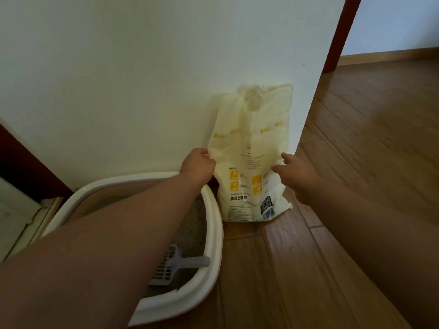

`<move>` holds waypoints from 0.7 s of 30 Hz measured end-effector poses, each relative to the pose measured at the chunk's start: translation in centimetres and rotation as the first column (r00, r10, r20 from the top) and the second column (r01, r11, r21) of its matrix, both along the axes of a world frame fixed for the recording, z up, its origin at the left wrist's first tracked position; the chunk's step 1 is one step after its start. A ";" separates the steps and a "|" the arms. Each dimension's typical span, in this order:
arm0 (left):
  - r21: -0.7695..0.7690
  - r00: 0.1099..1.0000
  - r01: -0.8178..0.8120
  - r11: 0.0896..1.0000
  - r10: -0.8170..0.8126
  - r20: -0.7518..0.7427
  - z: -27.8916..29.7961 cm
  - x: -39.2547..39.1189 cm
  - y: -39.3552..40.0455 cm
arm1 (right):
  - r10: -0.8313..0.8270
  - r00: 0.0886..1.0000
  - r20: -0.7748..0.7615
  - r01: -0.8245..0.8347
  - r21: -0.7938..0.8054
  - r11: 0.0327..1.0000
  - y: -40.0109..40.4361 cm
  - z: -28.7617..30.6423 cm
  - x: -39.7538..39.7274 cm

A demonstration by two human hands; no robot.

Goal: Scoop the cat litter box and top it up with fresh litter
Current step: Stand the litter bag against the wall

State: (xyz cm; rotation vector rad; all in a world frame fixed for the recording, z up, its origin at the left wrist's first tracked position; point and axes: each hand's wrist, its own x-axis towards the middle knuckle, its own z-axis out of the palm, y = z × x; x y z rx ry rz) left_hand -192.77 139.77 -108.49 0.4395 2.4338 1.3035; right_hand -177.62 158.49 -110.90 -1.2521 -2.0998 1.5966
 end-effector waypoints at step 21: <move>-0.726 0.659 0.120 0.677 -0.601 -0.452 7.2 9.1 -25.9 | 0.194 0.828 0.526 -0.537 0.647 0.541 -21.6 10.5 3.8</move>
